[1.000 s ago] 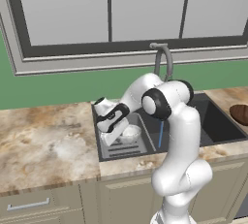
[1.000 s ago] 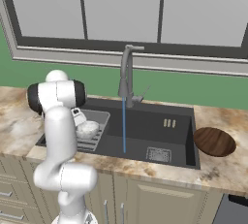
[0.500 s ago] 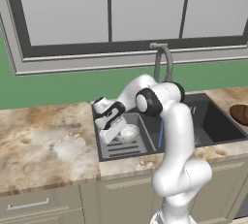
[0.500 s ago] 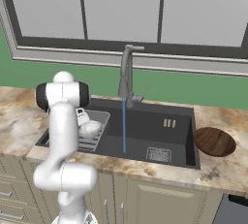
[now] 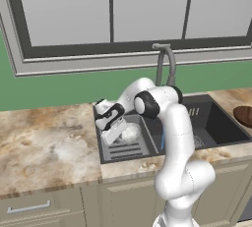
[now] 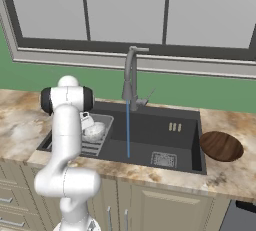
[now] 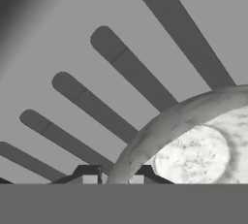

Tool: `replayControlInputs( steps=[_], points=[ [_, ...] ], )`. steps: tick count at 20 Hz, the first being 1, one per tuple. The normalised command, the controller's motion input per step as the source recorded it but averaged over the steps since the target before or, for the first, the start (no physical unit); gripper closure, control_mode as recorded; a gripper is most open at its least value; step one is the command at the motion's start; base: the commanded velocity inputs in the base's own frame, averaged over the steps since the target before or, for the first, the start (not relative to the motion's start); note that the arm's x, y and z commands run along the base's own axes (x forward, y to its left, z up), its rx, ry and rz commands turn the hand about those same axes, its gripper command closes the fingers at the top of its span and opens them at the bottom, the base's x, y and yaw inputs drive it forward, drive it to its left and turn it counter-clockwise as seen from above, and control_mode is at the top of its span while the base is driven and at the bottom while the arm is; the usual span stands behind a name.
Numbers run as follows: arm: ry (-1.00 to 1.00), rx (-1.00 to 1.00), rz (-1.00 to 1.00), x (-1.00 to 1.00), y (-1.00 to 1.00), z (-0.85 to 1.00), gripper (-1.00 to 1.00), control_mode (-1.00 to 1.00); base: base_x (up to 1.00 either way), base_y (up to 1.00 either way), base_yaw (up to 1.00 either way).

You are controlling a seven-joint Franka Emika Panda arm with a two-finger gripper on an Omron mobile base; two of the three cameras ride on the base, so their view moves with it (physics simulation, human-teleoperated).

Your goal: Rinse each bowl for a few seconds and place them down in the sink or on the counter.

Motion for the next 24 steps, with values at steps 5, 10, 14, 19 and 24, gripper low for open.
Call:
replayControlInputs(
  steps=[5, 10, 14, 19, 24],
  points=[
    [0.01, 0.00, 0.00, 0.19, 0.15, -0.06, -1.00, -1.00, 0.00, 0.00, 0.00],
    [-0.02, 0.00, 0.00, -0.02, 0.01, 0.22, -1.00, -1.00, 0.00, 0.00, 0.00],
    [-0.03, 0.00, 0.00, -0.11, 0.08, 0.44, -1.00, -1.00, 0.00, 0.00, 0.00],
    [-0.07, 0.00, 0.00, -0.27, 0.09, 0.64, -1.00, -1.00, 0.00, 0.00, 0.00],
    [-0.07, 0.07, -0.04, -0.69, 0.00, 0.89, -1.00, -1.00, 0.00, 0.00, 0.00]
  ],
)
